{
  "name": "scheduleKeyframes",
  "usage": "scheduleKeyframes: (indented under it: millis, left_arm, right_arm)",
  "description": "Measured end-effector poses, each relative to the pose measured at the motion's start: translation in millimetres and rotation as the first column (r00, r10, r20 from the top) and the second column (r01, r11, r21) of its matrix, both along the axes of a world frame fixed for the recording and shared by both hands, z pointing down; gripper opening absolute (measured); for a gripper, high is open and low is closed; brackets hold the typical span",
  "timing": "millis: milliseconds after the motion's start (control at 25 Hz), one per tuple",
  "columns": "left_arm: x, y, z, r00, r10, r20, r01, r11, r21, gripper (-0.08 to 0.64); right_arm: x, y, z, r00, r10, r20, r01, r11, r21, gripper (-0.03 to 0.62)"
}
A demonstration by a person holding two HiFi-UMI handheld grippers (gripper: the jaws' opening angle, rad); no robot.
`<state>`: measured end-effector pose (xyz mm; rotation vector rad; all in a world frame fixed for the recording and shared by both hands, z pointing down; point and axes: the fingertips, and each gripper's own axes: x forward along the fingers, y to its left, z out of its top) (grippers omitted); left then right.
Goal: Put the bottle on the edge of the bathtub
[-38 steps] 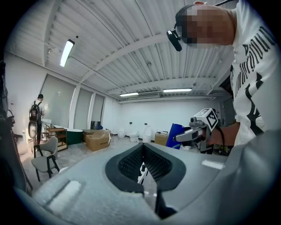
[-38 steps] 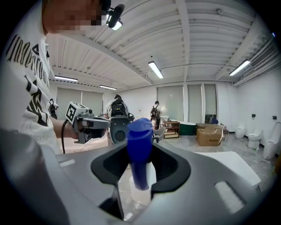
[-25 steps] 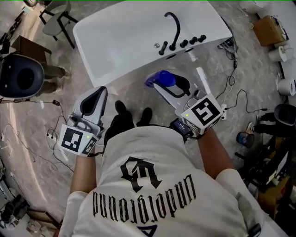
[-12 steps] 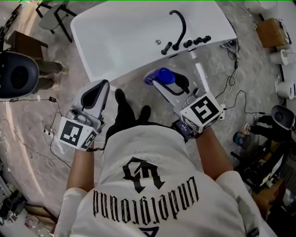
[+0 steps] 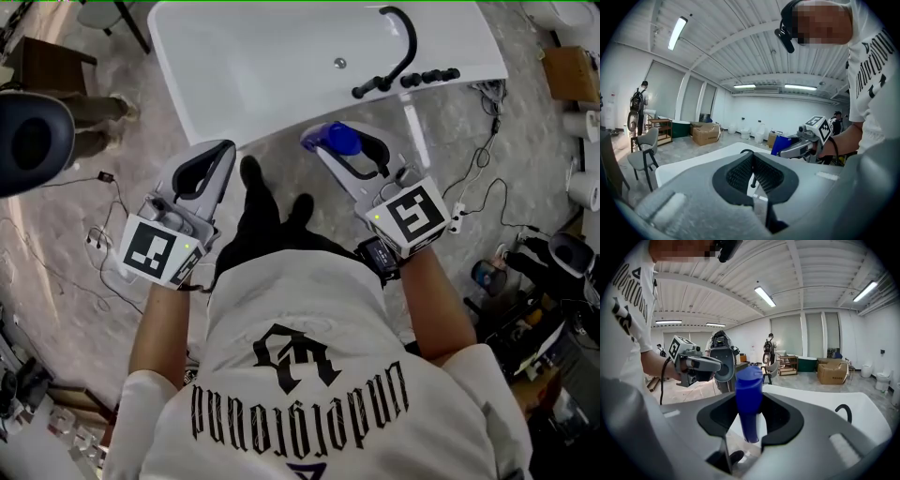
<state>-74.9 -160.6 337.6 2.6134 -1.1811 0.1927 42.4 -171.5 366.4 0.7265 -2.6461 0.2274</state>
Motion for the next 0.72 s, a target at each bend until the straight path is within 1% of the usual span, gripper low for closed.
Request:
scheduleKeyframes:
  millis: [160,240,400,520,600,720]
  left_arm:
    - [-15.1,-24.3,31.9,1.0,0.009,0.011,-0.009,0.999,-0.039,0.008]
    - [-15.8,-33.6,43.3,1.0,0.016,0.013,-0.016,0.998,-0.054,0.008]
    - [-11.6,-37.2,56.0,0.999,0.029,0.028,-0.027,0.996,-0.08,0.008]
    - [-20.1,-53.8,83.8,0.998,0.044,0.033,-0.04,0.993,-0.112,0.008]
    - [-28.0,-69.4,104.9,0.999,0.046,0.027,-0.042,0.99,-0.133,0.008]
    - [-30.7,-80.2,127.6,0.998,0.052,0.022,-0.047,0.986,-0.162,0.008]
  right_arm:
    - [-19.0,-23.8,39.1,1.0,-0.012,-0.021,0.012,0.999,-0.03,0.152]
    - [-19.5,-33.4,58.3,0.999,-0.012,-0.039,0.01,0.999,-0.039,0.152]
    - [-12.3,-37.5,86.4,0.998,0.001,-0.057,-0.006,0.997,-0.078,0.152]
    - [-20.4,-53.4,117.4,0.998,0.012,-0.069,-0.019,0.994,-0.108,0.152]
    - [-28.7,-68.2,140.0,0.997,0.015,-0.08,-0.024,0.993,-0.115,0.152]
    - [-34.7,-76.6,165.3,0.995,0.013,-0.099,-0.025,0.992,-0.125,0.152]
